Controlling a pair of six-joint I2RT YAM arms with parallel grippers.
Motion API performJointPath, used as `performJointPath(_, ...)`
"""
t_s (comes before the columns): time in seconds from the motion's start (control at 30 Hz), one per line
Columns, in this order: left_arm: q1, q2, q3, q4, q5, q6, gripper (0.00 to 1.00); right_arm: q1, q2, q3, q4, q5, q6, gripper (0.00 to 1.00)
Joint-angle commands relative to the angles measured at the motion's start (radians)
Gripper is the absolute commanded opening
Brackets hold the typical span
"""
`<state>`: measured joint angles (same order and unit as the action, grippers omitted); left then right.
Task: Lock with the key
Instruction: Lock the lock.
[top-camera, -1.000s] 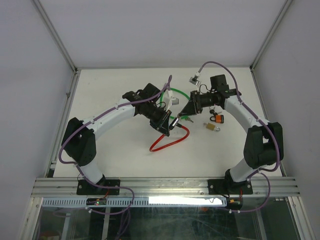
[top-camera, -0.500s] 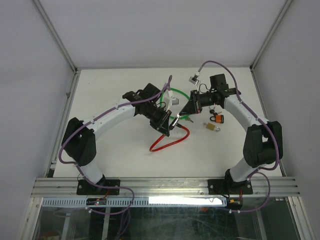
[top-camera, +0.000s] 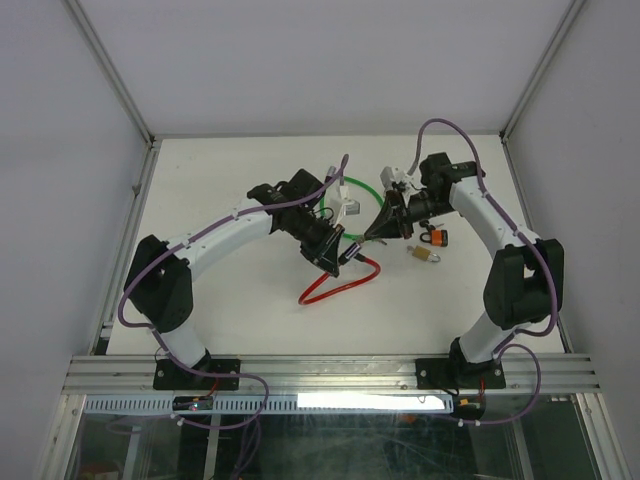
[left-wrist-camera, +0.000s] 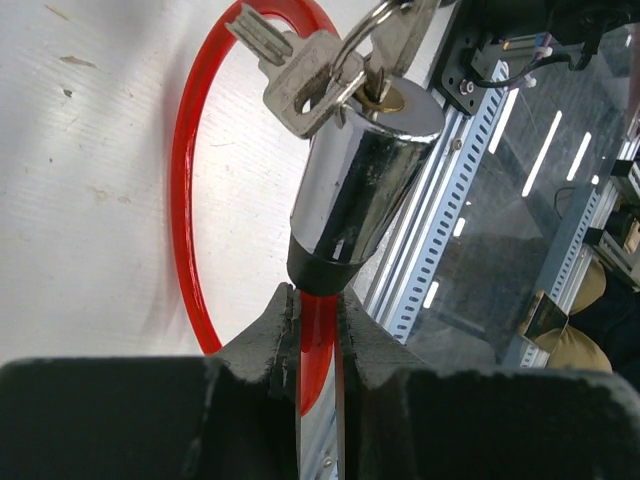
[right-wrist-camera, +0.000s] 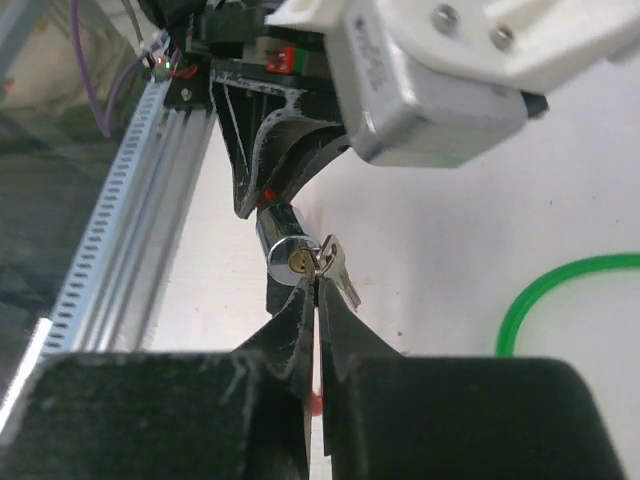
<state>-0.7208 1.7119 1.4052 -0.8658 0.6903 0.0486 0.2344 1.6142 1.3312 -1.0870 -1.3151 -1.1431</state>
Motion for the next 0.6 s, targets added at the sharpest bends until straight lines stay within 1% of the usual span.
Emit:
performJointPath(0.0,-0.007,0.026,0.019,-0.019,-0.014,0.03,0.0,0.004,0.064,0.065,-0.446,-0.003,-0.86,0.0)
performJointPath(0.17,-0.006,0.038,0.026,-0.024,-0.007,0.038,0.0,0.003,0.049,0.048,-0.444,0.057,-1.165,0.0)
performJointPath(0.3,-0.006,0.047,0.031,-0.029,-0.004,0.043,0.0,0.004,0.0,0.029,-0.441,0.113,-1.421,0.0)
performJointPath(0.4,-0.007,0.052,0.034,-0.03,-0.001,0.046,0.0,0.003,-0.041,0.033,-0.407,0.133,-1.499,0.0)
performJointPath(0.43,-0.007,0.053,0.034,-0.03,-0.001,0.047,0.0,0.004,-0.059,0.03,-0.381,0.138,-1.498,0.01)
performJointPath(0.57,-0.006,0.052,0.035,-0.03,0.002,0.049,0.0,0.004,-0.136,0.009,-0.271,0.146,-1.367,0.15)
